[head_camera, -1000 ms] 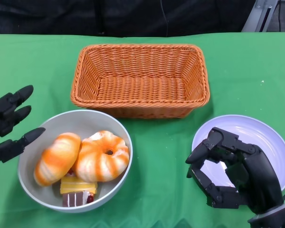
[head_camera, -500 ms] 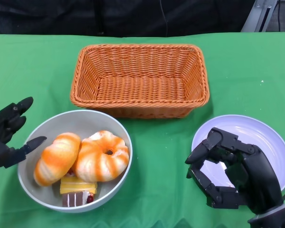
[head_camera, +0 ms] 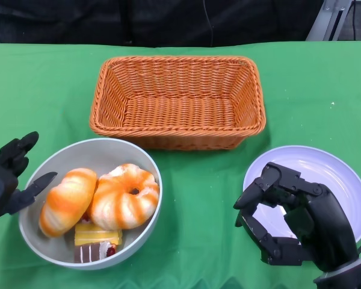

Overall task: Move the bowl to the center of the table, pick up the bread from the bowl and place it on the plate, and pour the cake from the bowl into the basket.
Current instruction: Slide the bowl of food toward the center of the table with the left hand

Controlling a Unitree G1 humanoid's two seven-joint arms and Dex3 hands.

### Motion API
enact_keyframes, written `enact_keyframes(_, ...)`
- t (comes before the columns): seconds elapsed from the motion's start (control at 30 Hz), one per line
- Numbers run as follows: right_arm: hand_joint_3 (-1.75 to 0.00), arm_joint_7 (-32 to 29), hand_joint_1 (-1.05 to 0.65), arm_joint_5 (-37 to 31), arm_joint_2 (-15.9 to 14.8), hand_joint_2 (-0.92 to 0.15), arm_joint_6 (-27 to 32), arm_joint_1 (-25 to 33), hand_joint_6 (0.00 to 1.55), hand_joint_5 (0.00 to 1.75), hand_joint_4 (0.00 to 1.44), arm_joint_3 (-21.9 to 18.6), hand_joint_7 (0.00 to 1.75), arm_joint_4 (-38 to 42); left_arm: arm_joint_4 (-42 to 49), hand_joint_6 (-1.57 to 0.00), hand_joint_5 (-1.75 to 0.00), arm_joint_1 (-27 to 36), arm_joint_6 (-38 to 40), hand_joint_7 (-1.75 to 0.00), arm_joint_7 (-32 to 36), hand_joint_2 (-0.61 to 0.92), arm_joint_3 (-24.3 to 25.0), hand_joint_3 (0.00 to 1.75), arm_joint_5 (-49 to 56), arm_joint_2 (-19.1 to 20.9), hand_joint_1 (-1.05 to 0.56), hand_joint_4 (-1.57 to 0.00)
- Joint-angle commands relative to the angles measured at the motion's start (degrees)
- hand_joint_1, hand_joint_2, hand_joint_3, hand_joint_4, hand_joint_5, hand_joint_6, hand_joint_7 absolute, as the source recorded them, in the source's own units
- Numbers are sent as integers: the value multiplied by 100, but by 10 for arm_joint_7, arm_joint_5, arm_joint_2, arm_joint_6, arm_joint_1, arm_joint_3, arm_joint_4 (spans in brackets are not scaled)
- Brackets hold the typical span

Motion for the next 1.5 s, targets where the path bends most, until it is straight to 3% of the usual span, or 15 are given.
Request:
enact_keyframes(0.03,-102,1,-17,5,-4,-45,-1,4,69,150,73,0,126,-8,-27,-15,0,11,32,0,-10,92,-2,36,-9,-1,-69,-10)
enact_keyframes(0.8,-102,-5,-18,-2,0,-45,0,3,69,150,72,-1,126,-4,-256,-11,0,93,207,0,-90,92,5,35,-125,-42,-66,-2)
enact_keyframes(1.5,-101,-3,-19,1,-3,-46,4,6,69,150,72,1,126,-8,-396,-7,0,135,330,0,-25,92,-4,41,-134,-107,-61,0)
